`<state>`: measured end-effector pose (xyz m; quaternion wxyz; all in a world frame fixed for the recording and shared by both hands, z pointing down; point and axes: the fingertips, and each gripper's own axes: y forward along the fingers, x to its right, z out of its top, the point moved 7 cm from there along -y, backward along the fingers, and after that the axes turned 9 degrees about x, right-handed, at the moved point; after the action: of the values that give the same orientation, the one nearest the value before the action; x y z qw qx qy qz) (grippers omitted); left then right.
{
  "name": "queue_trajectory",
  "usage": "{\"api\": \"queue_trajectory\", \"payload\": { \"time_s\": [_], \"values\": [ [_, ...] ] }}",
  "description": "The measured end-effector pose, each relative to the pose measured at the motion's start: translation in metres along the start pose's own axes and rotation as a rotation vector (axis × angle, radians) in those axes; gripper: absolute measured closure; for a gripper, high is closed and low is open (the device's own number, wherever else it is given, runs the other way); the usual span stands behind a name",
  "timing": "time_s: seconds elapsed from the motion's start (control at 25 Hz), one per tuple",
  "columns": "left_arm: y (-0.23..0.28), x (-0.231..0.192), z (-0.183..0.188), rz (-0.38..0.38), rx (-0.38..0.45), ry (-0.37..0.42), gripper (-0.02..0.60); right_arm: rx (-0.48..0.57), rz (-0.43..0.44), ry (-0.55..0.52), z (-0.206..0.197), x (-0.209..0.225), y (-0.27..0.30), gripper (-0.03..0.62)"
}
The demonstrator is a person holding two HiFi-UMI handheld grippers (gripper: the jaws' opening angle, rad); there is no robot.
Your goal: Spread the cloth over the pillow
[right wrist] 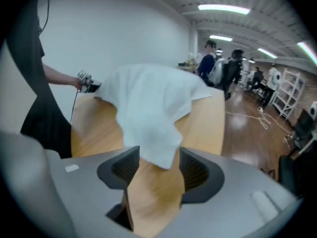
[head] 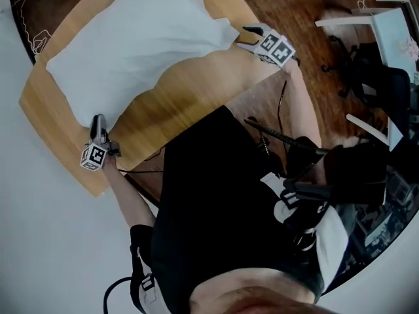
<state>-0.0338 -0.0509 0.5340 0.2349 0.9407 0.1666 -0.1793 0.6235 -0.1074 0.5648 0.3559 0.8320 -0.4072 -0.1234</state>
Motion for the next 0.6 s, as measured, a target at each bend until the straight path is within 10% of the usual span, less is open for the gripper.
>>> {"api": "queue_trajectory", "payload": {
  "time_s": [0.08, 0.2, 0.28, 0.32, 0.44, 0.6],
  "values": [
    [0.002, -0.002, -0.004, 0.001, -0.009, -0.008, 0.457, 0.025, -0.069, -0.037, 0.015, 0.037, 0.0, 0.339],
    [0.004, -0.003, -0.004, -0.001, -0.01, -0.017, 0.46, -0.071, 0.051, -0.28, 0.032, 0.041, 0.048, 0.361],
    [0.004, -0.002, -0.005, 0.001, -0.01, -0.012, 0.462, -0.184, 0.145, -0.475, 0.041, 0.031, 0.065, 0.588],
    [0.004, -0.002, -0.005, 0.003, -0.012, -0.004, 0.466, -0.236, 0.129, -0.531, 0.044, 0.034, 0.061, 0.589],
    [0.003, -0.002, -0.003, -0.001, -0.026, 0.019, 0.483, -0.285, -0.015, -0.532, 0.045, 0.047, 0.031, 0.589],
    [0.003, -0.004, -0.008, 0.008, -0.001, -0.009, 0.483, -0.258, 0.043, -0.461, 0.019, 0.034, 0.066, 0.589]
  ]
}}
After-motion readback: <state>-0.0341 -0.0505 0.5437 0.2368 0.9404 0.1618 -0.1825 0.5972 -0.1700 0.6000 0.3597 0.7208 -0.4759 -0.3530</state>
